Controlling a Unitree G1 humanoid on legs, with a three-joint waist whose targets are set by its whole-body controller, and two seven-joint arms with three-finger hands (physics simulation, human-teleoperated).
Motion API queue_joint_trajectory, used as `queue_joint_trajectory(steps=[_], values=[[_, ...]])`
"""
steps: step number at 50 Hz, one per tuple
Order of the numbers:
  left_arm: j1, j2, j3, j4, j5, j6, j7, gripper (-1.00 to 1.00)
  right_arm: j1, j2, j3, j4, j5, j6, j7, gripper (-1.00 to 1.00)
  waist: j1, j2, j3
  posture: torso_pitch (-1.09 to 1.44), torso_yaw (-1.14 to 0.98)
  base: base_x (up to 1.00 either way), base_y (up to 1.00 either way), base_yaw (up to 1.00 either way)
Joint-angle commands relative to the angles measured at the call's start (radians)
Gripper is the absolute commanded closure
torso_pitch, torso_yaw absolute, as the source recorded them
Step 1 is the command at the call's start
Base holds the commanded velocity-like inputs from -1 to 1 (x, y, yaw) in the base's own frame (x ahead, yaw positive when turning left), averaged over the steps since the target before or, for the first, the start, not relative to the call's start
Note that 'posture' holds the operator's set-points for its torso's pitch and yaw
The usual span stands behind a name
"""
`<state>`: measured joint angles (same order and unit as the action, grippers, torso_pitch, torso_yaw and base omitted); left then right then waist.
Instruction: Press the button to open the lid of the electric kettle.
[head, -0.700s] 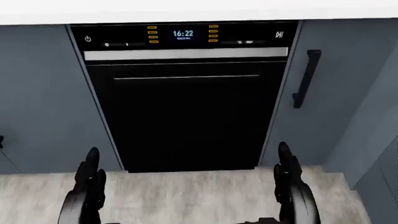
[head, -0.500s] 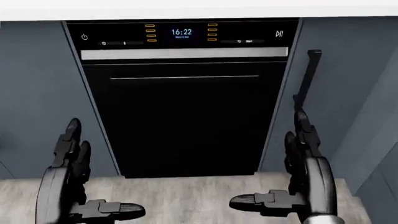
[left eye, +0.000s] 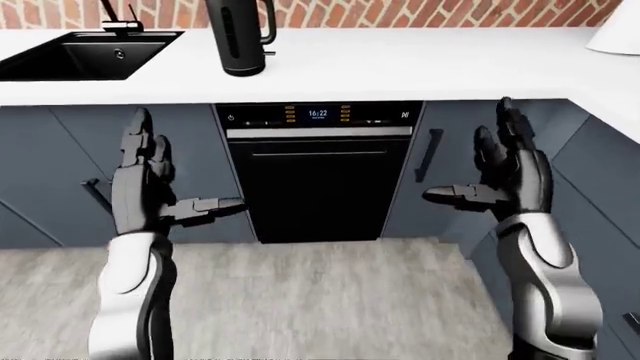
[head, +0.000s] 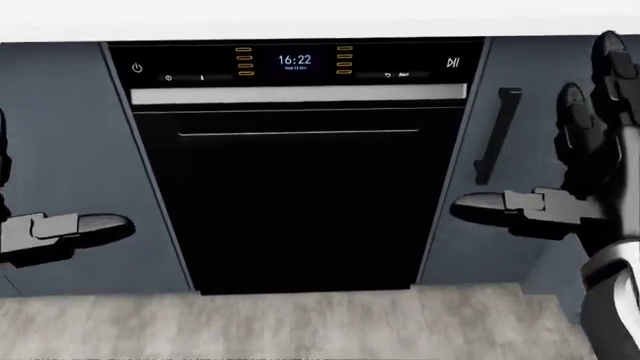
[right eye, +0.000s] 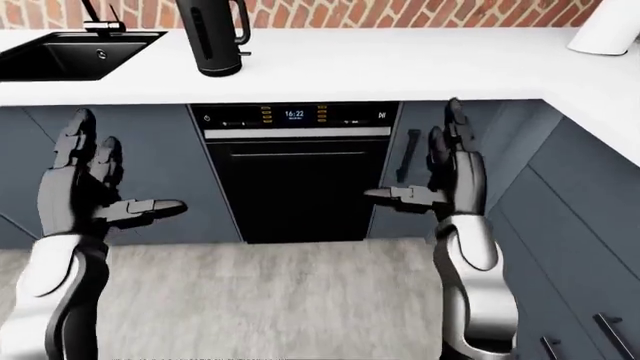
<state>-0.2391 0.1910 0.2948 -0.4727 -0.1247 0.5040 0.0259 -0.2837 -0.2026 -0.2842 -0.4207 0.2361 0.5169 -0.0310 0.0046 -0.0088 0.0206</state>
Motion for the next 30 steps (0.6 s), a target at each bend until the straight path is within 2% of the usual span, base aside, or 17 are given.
queue_joint_trajectory(steps=[1, 5, 8, 20, 21, 24, 30], values=[[-0.057, 0.048, 0.039, -0.068, -0.037, 0.014, 0.021, -1.0, -0.049, -0.042, -0.042, -0.046, 0.044, 0.004, -0.026, -1.0, -0.001, 0.003, -0.022, 0.0, 0.0, 0.0, 0.0, 0.0], [-0.11, 0.129, 0.107, -0.081, -0.09, 0.074, 0.043, -1.0, -0.109, -0.135, -0.118, -0.038, 0.113, 0.044, -0.06, -1.0, -0.001, 0.002, -0.012, 0.0, 0.0, 0.0, 0.0, 0.0], [-0.14, 0.186, 0.147, -0.086, -0.117, 0.105, 0.056, -1.0, -0.131, -0.189, -0.149, -0.035, 0.157, 0.061, -0.083, -1.0, 0.0, 0.003, -0.007, 0.0, 0.0, 0.0, 0.0, 0.0], [-0.192, 0.317, 0.219, -0.088, -0.174, 0.155, 0.092, -1.0, -0.165, -0.287, -0.185, -0.033, 0.225, 0.075, -0.123, -1.0, 0.0, 0.005, 0.005, 0.0, 0.0, 0.0, 0.0, 0.0], [-0.193, 0.314, 0.224, -0.087, -0.189, 0.161, 0.098, -1.0, -0.166, -0.291, -0.187, -0.035, 0.229, 0.078, -0.126, -1.0, -0.001, 0.009, -0.015, 0.0, 0.0, 0.07, 0.0, 0.0], [-0.191, 0.319, 0.221, -0.09, -0.205, 0.162, 0.109, -1.0, -0.167, -0.296, -0.187, -0.042, 0.237, 0.082, -0.13, -1.0, -0.002, 0.012, 0.016, 0.0, 0.0, 0.14, 0.0, 0.0], [-0.185, 0.321, 0.216, -0.094, -0.213, 0.161, 0.112, -1.0, -0.17, -0.3, -0.187, -0.051, 0.252, 0.101, -0.145, -1.0, -0.004, 0.0, 0.021, 0.0, 0.0, 0.15, 0.0, 0.0]])
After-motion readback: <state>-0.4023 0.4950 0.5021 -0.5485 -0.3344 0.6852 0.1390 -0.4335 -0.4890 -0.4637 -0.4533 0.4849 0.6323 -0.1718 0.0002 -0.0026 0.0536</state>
